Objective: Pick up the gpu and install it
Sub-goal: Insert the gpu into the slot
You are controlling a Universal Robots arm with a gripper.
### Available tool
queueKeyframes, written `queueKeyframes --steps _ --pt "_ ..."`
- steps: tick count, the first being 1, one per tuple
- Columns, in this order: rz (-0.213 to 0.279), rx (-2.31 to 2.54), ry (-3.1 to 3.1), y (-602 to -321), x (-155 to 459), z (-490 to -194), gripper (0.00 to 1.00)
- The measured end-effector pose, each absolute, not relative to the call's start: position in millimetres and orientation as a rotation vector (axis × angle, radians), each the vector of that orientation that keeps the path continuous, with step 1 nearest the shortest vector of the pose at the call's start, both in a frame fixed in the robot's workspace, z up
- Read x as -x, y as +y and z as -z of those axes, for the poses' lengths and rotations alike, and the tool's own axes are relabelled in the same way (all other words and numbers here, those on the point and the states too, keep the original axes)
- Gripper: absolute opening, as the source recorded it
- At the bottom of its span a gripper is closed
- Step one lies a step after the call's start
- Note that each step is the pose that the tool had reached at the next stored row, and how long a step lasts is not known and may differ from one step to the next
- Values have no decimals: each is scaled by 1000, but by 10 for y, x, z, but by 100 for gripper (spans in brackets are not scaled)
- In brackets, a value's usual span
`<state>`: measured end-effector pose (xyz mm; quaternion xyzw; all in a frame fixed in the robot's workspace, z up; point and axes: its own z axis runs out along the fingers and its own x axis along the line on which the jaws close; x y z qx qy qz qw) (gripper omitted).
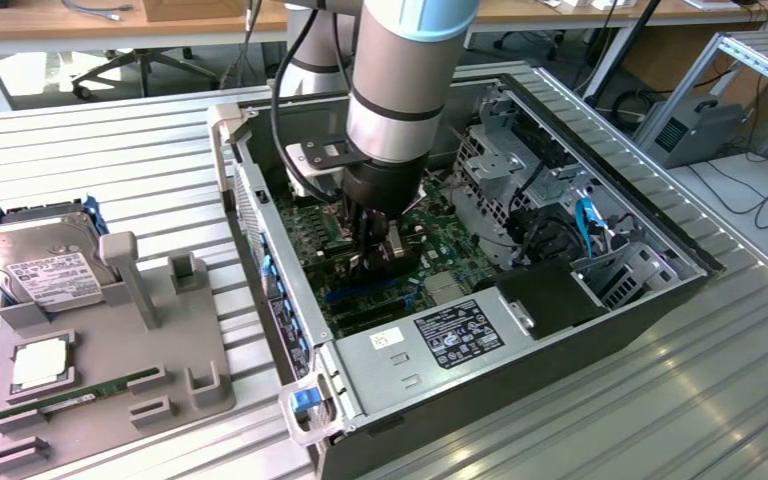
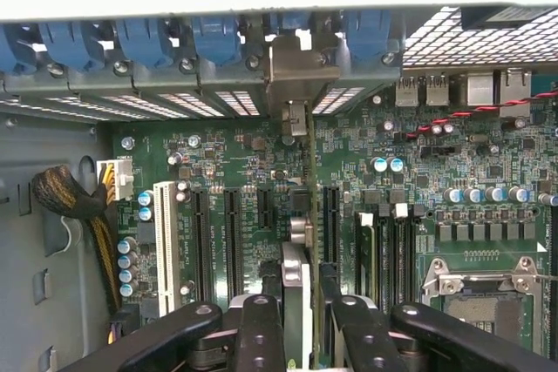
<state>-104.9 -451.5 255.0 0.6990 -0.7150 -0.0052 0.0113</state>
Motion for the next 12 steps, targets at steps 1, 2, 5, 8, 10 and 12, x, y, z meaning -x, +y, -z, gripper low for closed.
queueKeyframes --steps 1,2,5,8,10,12 --pt "16 -2180 -2230 -4515 1049 -2549 27" --pt "17 -2181 -2231 -4514 1049 -2545 27" --pt "16 -2181 -2231 -4514 1049 -2548 27" --pt "12 -2179 -2229 -4513 1048 -2567 27" --pt "9 -2178 -2228 -4513 1048 -2586 27" --pt "7 -2177 -2227 -4514 1048 -2611 27"
